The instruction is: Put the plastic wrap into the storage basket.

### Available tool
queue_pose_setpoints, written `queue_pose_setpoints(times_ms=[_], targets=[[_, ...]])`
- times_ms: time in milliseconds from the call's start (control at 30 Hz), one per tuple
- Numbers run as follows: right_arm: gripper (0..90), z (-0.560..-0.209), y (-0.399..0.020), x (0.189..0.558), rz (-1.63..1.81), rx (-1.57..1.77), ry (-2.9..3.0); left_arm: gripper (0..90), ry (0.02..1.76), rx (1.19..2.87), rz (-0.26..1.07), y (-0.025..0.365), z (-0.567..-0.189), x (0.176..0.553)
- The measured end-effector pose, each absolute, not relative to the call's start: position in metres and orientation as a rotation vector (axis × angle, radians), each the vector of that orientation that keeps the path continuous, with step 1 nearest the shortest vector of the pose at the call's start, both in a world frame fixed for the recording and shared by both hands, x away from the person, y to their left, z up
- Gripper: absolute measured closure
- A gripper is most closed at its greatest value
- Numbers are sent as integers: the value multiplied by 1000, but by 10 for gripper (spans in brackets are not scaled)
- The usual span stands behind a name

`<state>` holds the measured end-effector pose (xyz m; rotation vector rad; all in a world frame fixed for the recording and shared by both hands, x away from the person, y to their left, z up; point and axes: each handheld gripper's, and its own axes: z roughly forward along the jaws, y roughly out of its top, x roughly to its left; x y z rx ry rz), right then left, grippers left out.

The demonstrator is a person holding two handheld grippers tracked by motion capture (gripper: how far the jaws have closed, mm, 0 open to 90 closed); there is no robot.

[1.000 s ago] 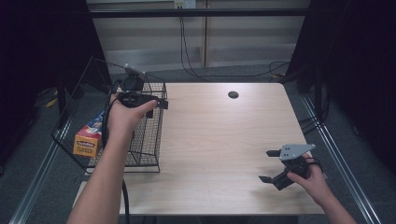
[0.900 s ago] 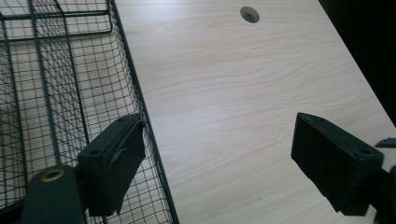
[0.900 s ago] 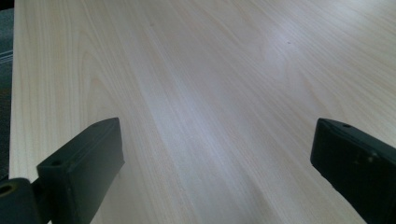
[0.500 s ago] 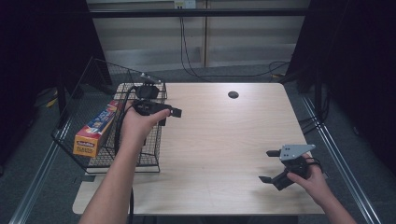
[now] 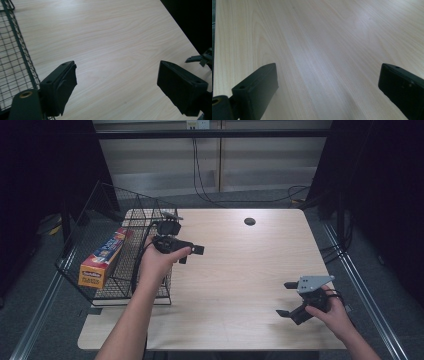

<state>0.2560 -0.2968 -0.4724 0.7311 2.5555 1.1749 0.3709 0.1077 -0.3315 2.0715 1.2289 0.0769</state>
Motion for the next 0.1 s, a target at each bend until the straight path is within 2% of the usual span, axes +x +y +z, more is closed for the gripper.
queue_pose_setpoints(times_ms=[100], targets=[[23, -475, -297, 256, 1164, 740, 2561, 146, 1204, 2082, 81, 105, -335, 370]])
